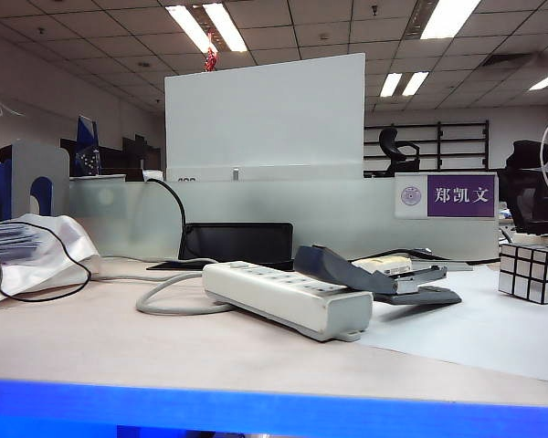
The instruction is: Press the button on the power strip.
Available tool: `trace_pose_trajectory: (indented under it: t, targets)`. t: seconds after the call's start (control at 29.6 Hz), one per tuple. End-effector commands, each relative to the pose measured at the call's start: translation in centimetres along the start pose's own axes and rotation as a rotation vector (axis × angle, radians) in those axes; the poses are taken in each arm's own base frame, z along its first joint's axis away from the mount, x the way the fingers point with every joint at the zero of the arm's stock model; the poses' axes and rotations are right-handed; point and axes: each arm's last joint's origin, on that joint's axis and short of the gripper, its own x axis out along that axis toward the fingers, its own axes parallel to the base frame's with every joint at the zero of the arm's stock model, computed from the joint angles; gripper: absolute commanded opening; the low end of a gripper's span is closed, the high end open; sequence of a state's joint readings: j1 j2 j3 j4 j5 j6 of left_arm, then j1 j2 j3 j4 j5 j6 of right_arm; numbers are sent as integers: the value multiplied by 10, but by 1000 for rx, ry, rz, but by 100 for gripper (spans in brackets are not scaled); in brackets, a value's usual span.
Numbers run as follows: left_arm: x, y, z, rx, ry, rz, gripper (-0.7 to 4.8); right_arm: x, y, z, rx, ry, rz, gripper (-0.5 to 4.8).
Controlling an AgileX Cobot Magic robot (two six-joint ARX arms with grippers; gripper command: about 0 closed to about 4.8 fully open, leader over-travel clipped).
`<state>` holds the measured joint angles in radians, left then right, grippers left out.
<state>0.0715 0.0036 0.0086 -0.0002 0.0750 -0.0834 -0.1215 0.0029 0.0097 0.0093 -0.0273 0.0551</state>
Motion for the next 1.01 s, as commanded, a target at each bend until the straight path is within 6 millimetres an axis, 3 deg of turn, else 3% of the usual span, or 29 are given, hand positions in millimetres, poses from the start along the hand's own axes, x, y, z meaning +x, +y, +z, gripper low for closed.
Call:
trace_pose_trajectory:
  t: [0.03, 0.54, 0.61, 0.67, 0.78, 1.01]
  targets:
    - [0, 0, 1, -1, -11, 4, -5, 0, 0, 0, 0, -9, -2, 4]
    - [0, 0, 1, -1, -11, 4, -5, 0, 0, 0, 1, -9, 2, 3]
    - [0, 0, 1, -1, -11, 4, -5, 0, 0, 0, 73, -7, 13, 3]
    - [0, 0, 1, -1, -12, 4, -5, 0, 3, 1, 263, -3, 88, 4]
    - [0, 0, 1, -1, -12, 4, -5, -1, 6, 1, 371, 28, 202, 3]
    - [0, -1, 5, 1, -46, -31, -5, -4, 18, -3, 298, 136, 550, 3]
